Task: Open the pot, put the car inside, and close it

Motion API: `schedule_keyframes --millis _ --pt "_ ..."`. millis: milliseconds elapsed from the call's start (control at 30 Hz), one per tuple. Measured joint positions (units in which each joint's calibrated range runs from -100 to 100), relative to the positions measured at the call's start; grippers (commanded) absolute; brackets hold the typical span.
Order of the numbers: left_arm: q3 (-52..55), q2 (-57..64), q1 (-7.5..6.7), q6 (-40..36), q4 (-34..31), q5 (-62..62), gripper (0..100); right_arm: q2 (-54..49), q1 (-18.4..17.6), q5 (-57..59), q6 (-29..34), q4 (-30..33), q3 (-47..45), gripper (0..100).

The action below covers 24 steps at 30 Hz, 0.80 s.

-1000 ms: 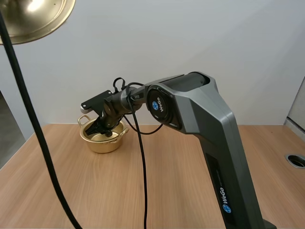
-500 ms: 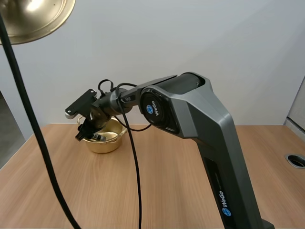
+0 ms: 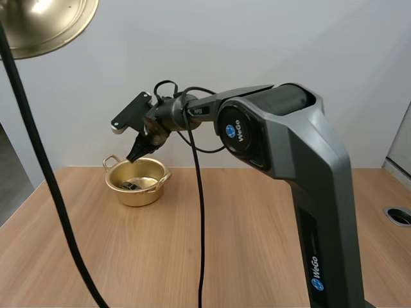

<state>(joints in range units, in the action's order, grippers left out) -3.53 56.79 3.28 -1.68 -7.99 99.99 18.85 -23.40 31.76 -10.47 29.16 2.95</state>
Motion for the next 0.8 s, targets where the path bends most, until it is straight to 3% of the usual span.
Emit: schedule_keyframes --millis 167,333,533,700,800 --pt "2.02 -2.13 0.0 0.0 -2.32 0.0 0 -6.79 3.06 12.93 6.82 -0.09 0.0 0" --pt "8.65 -5.19 0.0 0.0 -2.35 -1.69 0 -16.1 5.64 26.08 8.97 -0.27 0.0 0" --pt "20.67 -9.68 0.0 0.0 -2.35 -15.35 0 -27.52 7.8 40.1 8.97 -0.27 0.0 0" --pt "24.88 -11.7 0.0 -0.09 -1.75 -20.83 0 -32.3 7.83 44.38 8.97 -0.16 0.0 0" --pt "36.32 -19.1 0.0 -0.09 3.13 -36.56 0 -41.44 7.83 52.74 8.97 -0.66 0.0 0"
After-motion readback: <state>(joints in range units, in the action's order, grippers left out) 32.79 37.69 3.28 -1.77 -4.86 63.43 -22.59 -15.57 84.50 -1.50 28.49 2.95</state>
